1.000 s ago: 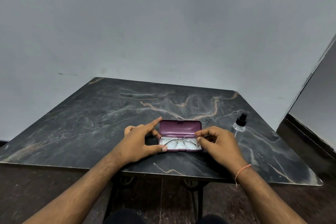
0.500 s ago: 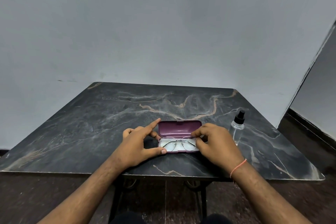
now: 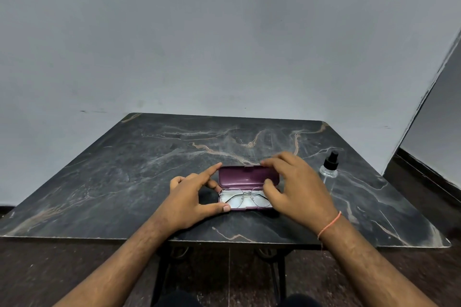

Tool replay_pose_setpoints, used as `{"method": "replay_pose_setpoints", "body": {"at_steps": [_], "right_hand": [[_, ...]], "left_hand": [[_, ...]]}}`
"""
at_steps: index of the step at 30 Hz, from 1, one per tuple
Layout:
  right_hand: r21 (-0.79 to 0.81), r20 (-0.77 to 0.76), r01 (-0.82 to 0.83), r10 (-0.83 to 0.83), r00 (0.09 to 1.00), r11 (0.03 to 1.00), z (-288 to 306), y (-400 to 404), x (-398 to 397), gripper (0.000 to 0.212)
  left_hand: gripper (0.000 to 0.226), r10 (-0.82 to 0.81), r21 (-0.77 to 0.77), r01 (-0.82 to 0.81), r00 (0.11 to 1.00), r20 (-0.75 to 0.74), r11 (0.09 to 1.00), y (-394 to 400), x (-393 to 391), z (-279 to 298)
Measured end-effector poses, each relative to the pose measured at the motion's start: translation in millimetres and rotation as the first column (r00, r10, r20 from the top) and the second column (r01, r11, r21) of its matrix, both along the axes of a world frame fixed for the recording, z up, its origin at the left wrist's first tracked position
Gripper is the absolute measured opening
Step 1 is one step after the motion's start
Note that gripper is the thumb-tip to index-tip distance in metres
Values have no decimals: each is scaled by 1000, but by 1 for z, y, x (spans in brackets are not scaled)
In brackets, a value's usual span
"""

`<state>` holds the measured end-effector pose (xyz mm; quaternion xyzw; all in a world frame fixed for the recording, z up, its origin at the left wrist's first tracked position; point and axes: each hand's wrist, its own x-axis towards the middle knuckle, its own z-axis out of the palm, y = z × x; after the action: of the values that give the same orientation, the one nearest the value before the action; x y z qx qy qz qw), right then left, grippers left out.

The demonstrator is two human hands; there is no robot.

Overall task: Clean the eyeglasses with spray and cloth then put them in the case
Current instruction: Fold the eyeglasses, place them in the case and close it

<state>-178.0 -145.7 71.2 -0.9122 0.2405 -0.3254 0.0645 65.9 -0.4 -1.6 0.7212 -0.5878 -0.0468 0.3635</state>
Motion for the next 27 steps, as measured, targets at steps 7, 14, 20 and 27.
{"method": "replay_pose_setpoints", "body": {"at_steps": [7,14,20,27], "right_hand": [[-46,-389,-116,89,917,992,4,-15,6,126],[-34,-324,-190,169,931,981,-17,-20,0,95],[1,-275,-248,239,931,969,-28,-16,-6,62],[-30,-244,-276,261,934,961,-40,-13,-13,45]], "left_hand": [[94,-5,-30,5,1000,-5,1000,1,-1,0],[71,8,-11,-7,1000,20,1000,1,-1,-1],[62,29,-2,-29,999,28,1000,1,-1,-2],[50,25,6,-26,996,91,1000,2,-3,-2]]}}
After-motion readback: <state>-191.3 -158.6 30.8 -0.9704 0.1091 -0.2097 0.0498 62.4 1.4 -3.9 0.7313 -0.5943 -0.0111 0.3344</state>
